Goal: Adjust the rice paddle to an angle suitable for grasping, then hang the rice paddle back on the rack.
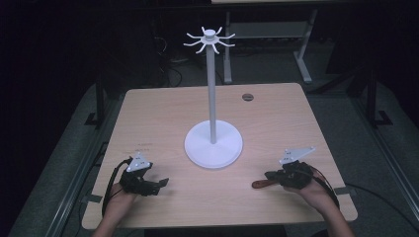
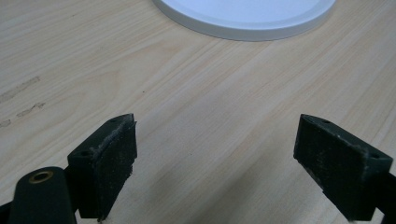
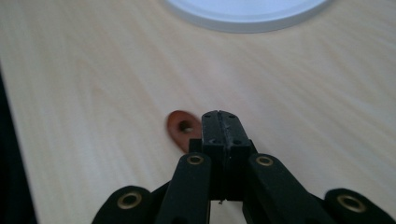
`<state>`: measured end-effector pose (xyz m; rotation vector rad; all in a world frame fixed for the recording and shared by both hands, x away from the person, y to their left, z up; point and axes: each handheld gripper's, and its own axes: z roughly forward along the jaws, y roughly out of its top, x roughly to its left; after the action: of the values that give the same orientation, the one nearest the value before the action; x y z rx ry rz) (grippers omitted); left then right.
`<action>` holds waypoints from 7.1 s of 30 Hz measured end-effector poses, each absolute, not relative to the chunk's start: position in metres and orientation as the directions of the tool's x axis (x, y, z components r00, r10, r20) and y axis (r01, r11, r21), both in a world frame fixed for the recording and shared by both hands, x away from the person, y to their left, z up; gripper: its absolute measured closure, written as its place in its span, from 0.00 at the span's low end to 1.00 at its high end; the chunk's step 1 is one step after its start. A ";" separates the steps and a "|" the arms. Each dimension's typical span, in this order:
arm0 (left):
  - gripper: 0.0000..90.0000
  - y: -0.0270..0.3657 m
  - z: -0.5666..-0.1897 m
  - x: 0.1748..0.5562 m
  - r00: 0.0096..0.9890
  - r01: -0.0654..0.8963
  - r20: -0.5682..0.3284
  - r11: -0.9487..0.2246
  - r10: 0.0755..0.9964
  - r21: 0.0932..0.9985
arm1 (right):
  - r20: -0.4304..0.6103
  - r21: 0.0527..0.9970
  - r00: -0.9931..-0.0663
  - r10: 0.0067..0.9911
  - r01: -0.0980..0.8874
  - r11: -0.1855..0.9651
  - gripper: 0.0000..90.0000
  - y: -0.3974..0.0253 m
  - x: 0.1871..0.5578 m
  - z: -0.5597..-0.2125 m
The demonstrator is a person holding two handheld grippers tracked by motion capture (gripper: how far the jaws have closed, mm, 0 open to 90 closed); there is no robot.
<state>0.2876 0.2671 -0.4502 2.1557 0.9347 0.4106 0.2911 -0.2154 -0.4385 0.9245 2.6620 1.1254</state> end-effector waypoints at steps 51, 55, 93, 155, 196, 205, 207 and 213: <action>0.15 0.267 -0.450 0.288 0.686 0.491 0.003 -0.466 0.728 0.736 | 0.082 0.643 -0.719 0.690 0.567 0.515 1.00 -0.218 0.345 -0.455; 0.14 0.267 -0.451 0.288 0.684 0.494 -0.001 -0.463 0.729 0.736 | 0.068 0.636 -0.707 0.704 0.574 0.515 1.00 -0.220 0.349 -0.457; 0.14 0.267 -0.451 0.289 0.687 0.500 -0.008 -0.464 0.727 0.731 | -0.038 0.309 -0.784 0.619 0.580 0.754 0.71 -0.221 0.383 -0.428; 0.14 0.267 -0.451 0.289 0.683 0.504 -0.015 -0.456 0.731 0.733 | 0.141 0.628 -0.738 0.660 0.582 0.516 0.86 -0.244 0.374 -0.408; 0.14 0.267 -0.452 0.289 0.679 0.504 -0.008 -0.458 0.734 0.733 | 0.174 0.919 -0.784 0.596 0.347 0.189 0.86 -0.235 0.364 -0.348; 0.15 0.267 -0.452 0.289 0.680 0.503 -0.008 -0.459 0.733 0.732 | 0.155 0.944 -0.802 0.577 0.293 0.154 0.86 -0.228 0.366 -0.323; 0.14 0.267 -0.452 0.289 0.680 0.503 -0.009 -0.458 0.733 0.733 | 0.145 0.947 -0.807 0.573 0.281 0.157 0.86 -0.225 0.367 -0.316; 0.14 0.267 -0.451 0.289 0.679 0.504 -0.010 -0.456 0.734 0.734 | 0.114 0.959 -0.823 0.556 0.238 0.156 0.86 -0.216 0.369 -0.296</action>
<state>0.2891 0.2670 -0.4515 2.1535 0.9469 0.4003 0.3691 -0.2164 -0.2959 0.7695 2.1694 1.7188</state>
